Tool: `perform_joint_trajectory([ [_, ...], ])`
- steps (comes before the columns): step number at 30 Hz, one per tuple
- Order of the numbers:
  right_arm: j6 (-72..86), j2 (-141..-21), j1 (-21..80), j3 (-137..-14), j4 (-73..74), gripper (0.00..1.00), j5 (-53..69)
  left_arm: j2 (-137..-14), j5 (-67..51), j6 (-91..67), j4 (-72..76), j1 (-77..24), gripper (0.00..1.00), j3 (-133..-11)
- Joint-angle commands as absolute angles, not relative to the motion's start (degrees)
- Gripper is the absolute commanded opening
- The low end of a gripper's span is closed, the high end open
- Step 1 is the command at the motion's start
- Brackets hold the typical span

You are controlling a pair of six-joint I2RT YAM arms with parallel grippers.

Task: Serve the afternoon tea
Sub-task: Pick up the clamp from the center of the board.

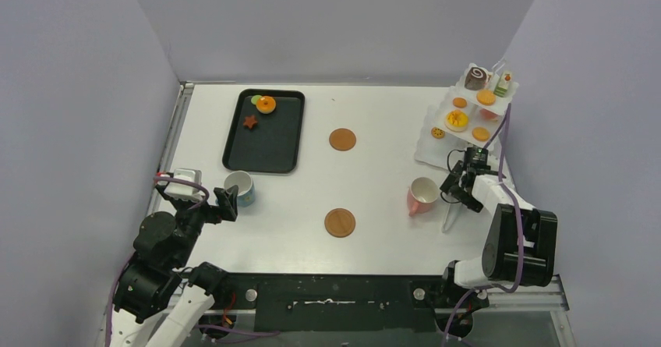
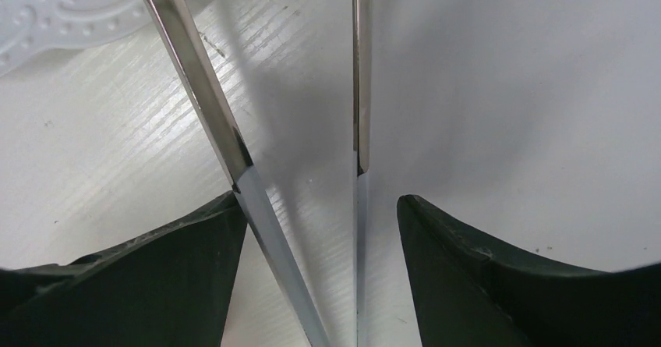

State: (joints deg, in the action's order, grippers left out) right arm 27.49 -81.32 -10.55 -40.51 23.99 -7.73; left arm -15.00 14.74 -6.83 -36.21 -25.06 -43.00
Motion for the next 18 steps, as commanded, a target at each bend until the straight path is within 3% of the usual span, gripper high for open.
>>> perform_joint_trajectory([
  [1,27.4,-80.7,-11.2,-39.5,20.0,0.66,-6.6,-14.2,14.8,-6.6,-33.0,-25.4,0.90,-43.4],
  [8,26.6,-80.2,-11.2,-39.5,20.1,0.46,-6.5,-14.0,14.8,-6.6,-33.0,-25.5,0.90,-43.4],
  [18,28.1,-74.1,-11.0,-42.3,25.9,0.40,-7.1,-13.6,14.5,-6.7,-32.9,-25.7,0.90,-43.3],
])
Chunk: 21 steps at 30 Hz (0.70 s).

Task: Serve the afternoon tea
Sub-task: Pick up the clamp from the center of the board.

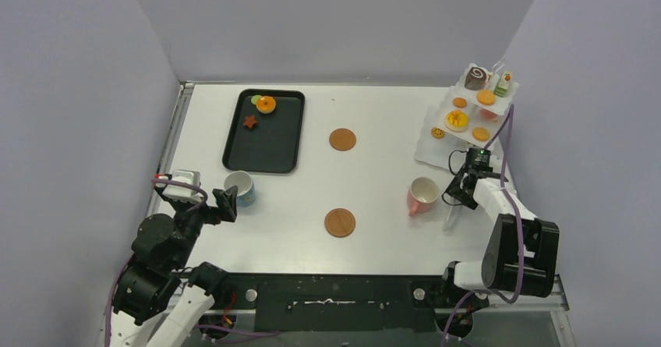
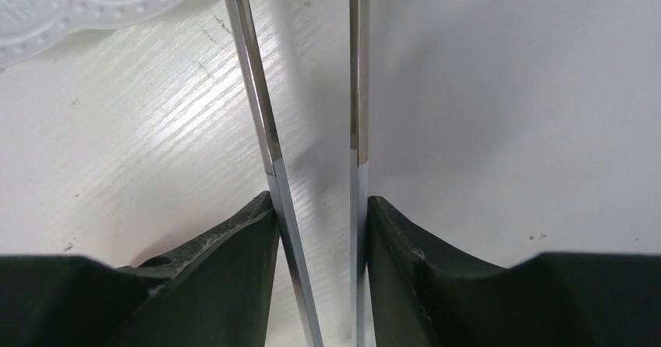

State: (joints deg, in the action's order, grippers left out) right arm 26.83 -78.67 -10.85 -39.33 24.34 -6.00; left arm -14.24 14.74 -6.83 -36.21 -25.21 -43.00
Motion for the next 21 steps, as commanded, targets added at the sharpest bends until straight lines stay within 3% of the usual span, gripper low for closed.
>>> perform_joint_trajectory([
  [1,28.5,-73.3,-11.1,-42.6,26.7,0.40,-6.7,-13.5,14.5,-6.7,-32.9,-25.8,0.90,-43.4],
  [12,28.5,-64.6,-11.0,-47.9,38.4,0.39,-5.8,-12.9,14.6,-6.7,-32.8,-26.4,0.90,-43.3],
  [21,30.2,-58.6,-10.5,-52.4,44.7,0.39,3.1,-13.0,14.4,-6.8,-32.9,-26.6,0.90,-43.3],
])
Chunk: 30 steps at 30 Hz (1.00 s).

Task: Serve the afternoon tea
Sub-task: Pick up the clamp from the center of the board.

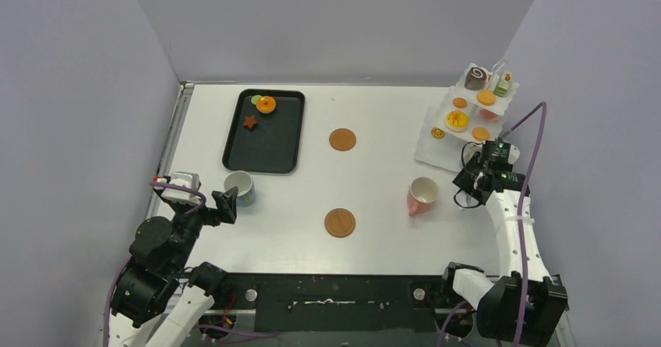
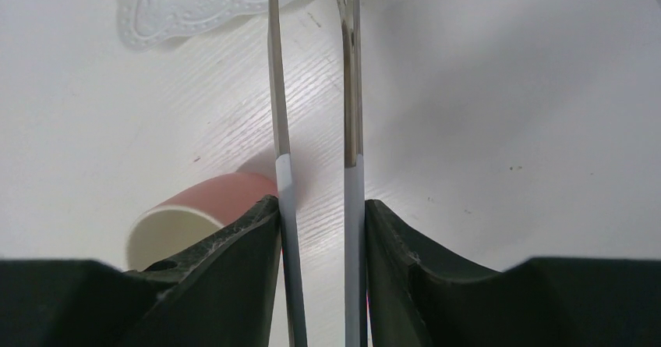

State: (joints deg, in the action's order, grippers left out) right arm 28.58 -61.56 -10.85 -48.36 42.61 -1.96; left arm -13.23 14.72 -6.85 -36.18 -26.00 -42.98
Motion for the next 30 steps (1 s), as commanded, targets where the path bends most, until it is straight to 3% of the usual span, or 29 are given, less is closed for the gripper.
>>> perform_joint_trajectory([
  [1,30.5,-58.1,-10.2,-53.1,45.1,0.39,4.0,-12.9,14.5,-6.8,-32.9,-26.6,0.90,-43.3],
  [18,27.1,-59.3,9.4,-62.5,41.1,0.39,6.7,-13.2,15.3,-6.6,-33.3,-26.7,0.90,-43.4],
  [30,21.3,-78.3,32.0,-69.3,35.4,0.39,-12.4,-13.5,16.0,-6.6,-33.5,-26.4,0.90,-43.4],
])
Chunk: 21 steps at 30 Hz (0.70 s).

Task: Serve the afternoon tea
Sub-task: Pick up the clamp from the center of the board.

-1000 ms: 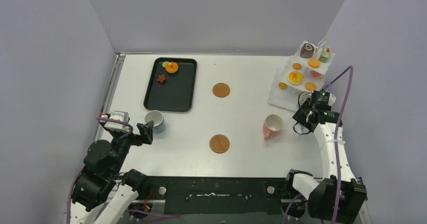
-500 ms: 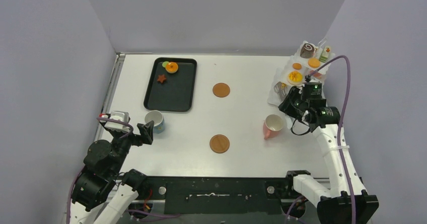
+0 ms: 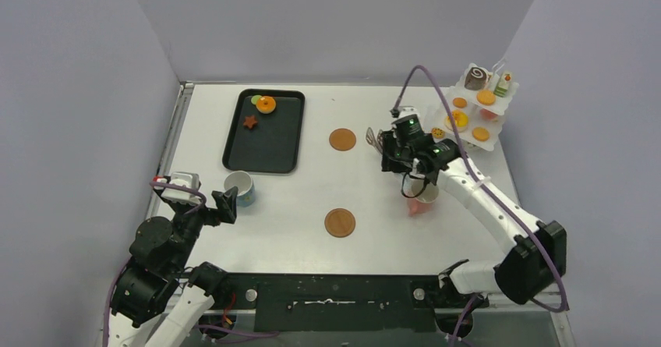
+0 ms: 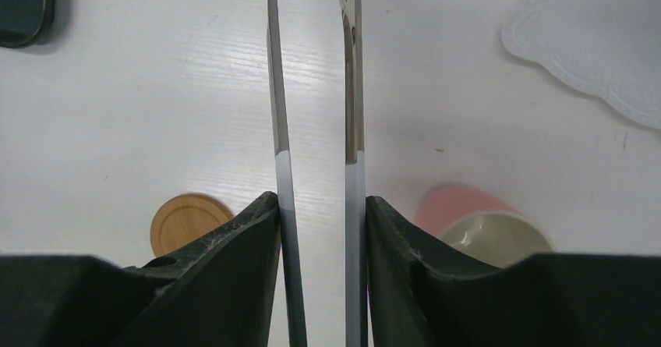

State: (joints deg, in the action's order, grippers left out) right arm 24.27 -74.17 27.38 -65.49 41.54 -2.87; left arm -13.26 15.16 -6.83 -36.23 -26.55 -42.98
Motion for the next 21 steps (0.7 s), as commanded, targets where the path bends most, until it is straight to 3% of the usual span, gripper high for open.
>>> perform_joint_trajectory([
  [1,20.7,-79.7,33.5,-69.5,34.4,0.40,-13.0,-13.6,16.1,-6.5,-33.6,-26.4,0.90,-43.5],
  [11,18.8,-90.5,43.7,-65.4,26.9,0.42,-18.4,-14.2,16.1,-6.3,-33.4,-26.4,0.90,-43.6],
  [21,22.2,-92.8,44.6,-57.3,22.7,0.44,-20.4,-14.9,15.9,-6.2,-33.2,-26.3,0.90,-43.5],
])
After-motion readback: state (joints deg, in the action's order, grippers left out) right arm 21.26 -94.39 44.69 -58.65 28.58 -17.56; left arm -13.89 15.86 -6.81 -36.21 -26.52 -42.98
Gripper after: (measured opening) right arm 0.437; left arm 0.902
